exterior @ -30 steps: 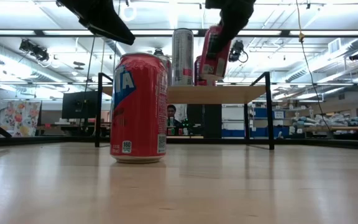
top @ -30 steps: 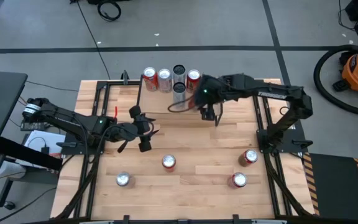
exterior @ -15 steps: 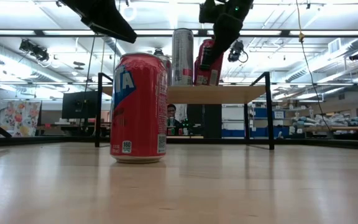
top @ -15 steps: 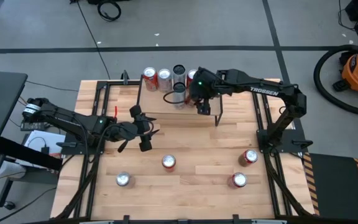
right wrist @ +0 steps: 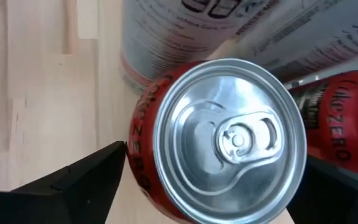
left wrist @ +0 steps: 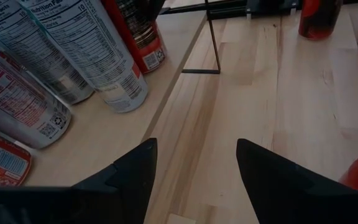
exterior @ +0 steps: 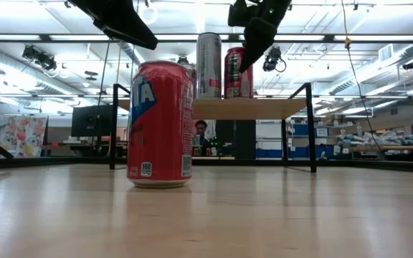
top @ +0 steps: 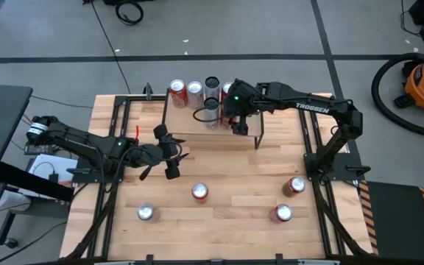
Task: Place canned beverage on shelf
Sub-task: Put the red and black soda can on the shelf
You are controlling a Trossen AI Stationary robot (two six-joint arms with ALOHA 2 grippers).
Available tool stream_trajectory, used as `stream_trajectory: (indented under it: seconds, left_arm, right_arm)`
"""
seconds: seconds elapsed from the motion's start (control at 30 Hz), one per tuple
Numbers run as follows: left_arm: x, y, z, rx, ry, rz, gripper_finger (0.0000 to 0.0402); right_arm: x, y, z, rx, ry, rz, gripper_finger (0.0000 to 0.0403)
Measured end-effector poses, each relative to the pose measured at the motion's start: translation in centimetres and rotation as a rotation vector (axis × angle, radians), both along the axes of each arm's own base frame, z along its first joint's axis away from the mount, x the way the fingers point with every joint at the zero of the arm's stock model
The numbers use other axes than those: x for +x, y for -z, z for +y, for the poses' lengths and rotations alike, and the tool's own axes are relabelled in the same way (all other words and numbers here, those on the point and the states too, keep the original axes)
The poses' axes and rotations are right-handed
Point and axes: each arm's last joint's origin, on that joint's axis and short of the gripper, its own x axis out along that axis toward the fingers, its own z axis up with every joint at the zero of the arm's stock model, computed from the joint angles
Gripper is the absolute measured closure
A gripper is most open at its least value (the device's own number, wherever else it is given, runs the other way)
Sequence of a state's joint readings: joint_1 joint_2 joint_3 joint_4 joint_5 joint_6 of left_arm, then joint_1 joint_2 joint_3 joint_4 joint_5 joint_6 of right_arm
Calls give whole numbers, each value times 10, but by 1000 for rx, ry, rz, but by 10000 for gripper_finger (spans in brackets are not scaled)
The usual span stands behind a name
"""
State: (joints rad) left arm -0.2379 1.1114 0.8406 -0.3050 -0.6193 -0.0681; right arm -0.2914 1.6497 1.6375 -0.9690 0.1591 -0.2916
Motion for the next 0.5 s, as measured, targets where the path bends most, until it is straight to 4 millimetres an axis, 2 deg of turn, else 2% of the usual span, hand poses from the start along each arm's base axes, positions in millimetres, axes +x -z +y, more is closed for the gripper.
stream_trajectory:
  seconds: [0.2, 0.5]
  left_arm:
    - [0, 1, 0, -9, -6, 4, 171]
    - [-1, 2, 0, -13, -10, 13, 171]
  right_arm:
    - [-2, -1, 6, -46, 15, 35, 14]
    - [-13, -15, 29, -107, 42, 31, 14]
